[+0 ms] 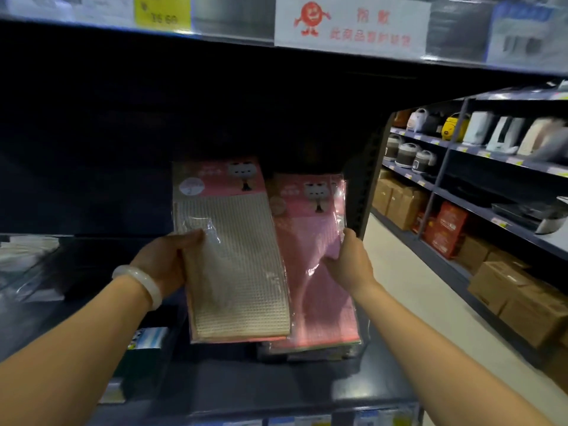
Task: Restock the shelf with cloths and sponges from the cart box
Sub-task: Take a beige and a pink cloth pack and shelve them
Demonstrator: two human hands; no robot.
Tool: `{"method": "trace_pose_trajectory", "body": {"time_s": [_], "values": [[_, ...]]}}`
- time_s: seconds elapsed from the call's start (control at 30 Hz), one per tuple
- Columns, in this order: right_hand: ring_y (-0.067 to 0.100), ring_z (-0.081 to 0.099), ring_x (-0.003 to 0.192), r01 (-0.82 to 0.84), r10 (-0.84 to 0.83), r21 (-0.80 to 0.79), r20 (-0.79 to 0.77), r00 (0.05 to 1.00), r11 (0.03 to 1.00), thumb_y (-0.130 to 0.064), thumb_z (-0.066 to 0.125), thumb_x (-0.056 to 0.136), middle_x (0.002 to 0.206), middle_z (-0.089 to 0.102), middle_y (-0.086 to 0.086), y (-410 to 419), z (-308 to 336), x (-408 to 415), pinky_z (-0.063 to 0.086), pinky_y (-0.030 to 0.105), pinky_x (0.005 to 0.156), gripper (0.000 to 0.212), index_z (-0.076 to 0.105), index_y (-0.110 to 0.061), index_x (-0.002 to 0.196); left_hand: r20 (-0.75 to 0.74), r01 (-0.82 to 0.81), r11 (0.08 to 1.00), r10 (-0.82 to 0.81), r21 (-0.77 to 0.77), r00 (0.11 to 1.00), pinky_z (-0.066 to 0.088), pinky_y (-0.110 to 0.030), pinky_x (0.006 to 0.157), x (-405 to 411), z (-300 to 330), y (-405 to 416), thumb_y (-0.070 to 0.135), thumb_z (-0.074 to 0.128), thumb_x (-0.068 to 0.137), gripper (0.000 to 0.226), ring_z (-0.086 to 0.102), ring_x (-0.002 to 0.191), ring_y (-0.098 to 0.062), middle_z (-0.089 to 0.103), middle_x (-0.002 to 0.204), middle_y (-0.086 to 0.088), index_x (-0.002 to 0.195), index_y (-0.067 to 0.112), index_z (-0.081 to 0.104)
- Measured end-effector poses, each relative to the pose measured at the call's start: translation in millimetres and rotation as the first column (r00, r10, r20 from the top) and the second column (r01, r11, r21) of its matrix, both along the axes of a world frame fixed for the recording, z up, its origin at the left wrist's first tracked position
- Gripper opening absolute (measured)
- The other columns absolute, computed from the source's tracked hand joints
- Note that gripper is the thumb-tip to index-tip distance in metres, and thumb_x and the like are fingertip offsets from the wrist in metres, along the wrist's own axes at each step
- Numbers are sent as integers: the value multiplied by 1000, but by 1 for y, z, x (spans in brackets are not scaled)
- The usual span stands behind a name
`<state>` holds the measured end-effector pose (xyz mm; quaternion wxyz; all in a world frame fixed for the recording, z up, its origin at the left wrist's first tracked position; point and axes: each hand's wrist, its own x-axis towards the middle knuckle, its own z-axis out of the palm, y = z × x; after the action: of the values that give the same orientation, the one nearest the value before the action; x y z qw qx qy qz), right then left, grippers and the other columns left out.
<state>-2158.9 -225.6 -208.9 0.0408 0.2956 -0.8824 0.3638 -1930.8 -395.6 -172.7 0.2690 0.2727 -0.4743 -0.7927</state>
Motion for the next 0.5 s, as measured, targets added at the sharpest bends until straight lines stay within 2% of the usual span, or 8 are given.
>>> {"method": "trace_pose_trajectory", "body": {"time_s": [0.1, 0.17, 0.2, 0.23, 0.27, 0.37, 0.4, 0.5], "values": [[34, 46, 114, -20, 35, 98, -150, 988, 995, -17, 70, 81, 126, 45, 17, 11, 0, -1, 45, 37, 87, 70, 33, -8, 140, -8, 19, 999, -19, -32, 1000, 46, -37, 73, -17, 6, 13, 15, 47, 95, 17, 62, 89, -23, 68, 96, -7, 105, 14, 61], [31, 41, 122, -66, 66, 0, -148, 987, 998, -16, 68, 85, 132, 43, 14, 18, 5, -3, 39, 34, 98, 61, 39, -8, 139, -22, 45, 998, -45, -40, 999, 47, -35, 74, -29, 11, 22, 14, 48, 94, 18, 63, 89, -22, 73, 87, -6, 106, 12, 62], [30, 41, 122, -88, 79, -58, -151, 985, 994, -16, 66, 87, 132, 44, 13, 20, 7, -4, 37, 31, 99, 53, 46, -8, 135, -34, 55, 998, -57, -43, 998, 47, -34, 75, -37, 13, 25, 14, 48, 94, 18, 64, 89, -21, 73, 86, -6, 105, 11, 63], [29, 42, 121, -113, 98, -78, -170, 980, 991, -15, 65, 87, 129, 46, 13, 23, 8, -5, 37, 30, 97, 47, 51, -8, 131, -41, 68, 997, -70, -43, 997, 48, -33, 76, -43, 14, 30, 13, 48, 95, 18, 64, 89, -21, 73, 88, -6, 103, 11, 64], [30, 44, 119, -130, 124, -19, -188, 974, 991, -12, 65, 86, 127, 47, 13, 27, 7, -4, 39, 32, 95, 44, 53, -9, 128, -39, 70, 997, -72, -42, 997, 48, -32, 76, -49, 14, 35, 13, 48, 95, 17, 64, 90, -21, 72, 91, -6, 103, 11, 64], [35, 49, 112, -96, 200, 395, -231, 952, 914, -8, 59, 84, 126, 44, 14, 29, -9, 2, 43, 38, 85, 53, 40, -10, 134, -20, 85, 996, -86, -18, 996, 48, -34, 79, -65, 5, 50, 13, 50, 95, 20, 63, 93, -22, 72, 94, -7, 111, 11, 62], [35, 51, 111, -82, 196, 441, -220, 956, 894, -11, 57, 87, 126, 44, 14, 29, -15, 4, 44, 38, 84, 53, 36, -10, 135, -8, 94, 996, -94, -9, 996, 47, -35, 82, -68, 2, 54, 13, 50, 95, 21, 62, 93, -23, 70, 97, -8, 113, 11, 61], [35, 55, 110, -47, 115, 351, -175, 978, 935, -6, 50, 91, 125, 46, 15, 24, -18, 4, 45, 39, 80, 43, 34, -7, 130, 4, 77, 997, -77, 14, 997, 42, -38, 88, -68, 0, 57, 14, 50, 95, 12, 60, 93, -24, 65, 101, -10, 101, 14, 61]]}}
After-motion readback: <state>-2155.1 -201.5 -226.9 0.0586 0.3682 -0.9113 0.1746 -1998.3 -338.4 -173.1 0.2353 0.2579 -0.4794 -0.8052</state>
